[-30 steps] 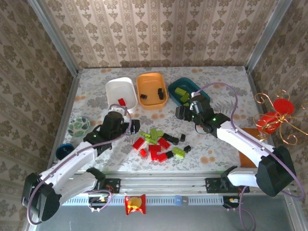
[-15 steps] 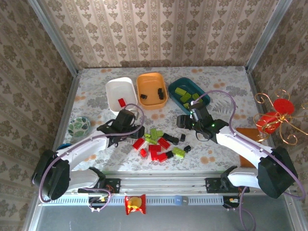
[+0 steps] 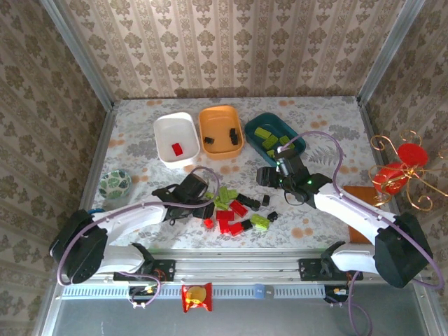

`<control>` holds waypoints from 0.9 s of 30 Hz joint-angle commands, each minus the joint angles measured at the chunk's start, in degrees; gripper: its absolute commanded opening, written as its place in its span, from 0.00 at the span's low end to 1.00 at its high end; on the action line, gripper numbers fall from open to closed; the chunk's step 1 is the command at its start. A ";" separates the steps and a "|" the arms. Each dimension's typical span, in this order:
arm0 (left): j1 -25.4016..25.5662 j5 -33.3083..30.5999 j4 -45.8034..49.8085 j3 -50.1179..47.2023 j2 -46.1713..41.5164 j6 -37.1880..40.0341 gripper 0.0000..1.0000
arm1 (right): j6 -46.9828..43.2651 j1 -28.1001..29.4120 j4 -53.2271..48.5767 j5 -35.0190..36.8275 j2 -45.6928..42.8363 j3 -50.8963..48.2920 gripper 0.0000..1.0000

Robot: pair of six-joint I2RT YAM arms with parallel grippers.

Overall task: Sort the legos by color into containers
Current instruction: Pick up the lego from the middle-left of the table.

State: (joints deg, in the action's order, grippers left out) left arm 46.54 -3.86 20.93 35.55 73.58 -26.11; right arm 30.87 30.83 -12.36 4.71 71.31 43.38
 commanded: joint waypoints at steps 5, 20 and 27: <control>0.21 -2.92 0.42 2.27 4.78 0.35 0.68 | 0.59 0.37 -0.13 1.57 -2.37 -1.28 0.72; -0.40 -2.64 -0.64 1.98 5.92 -0.35 0.40 | 0.24 0.37 -0.56 2.91 -3.57 -1.71 0.72; -4.72 -3.29 0.59 3.41 -3.79 0.27 0.35 | 0.33 0.37 -0.50 3.19 -3.90 -1.89 0.72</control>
State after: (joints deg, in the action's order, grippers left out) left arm 43.86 -5.91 20.36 37.60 74.04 -26.09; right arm 30.85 30.83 -12.23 5.82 68.71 42.61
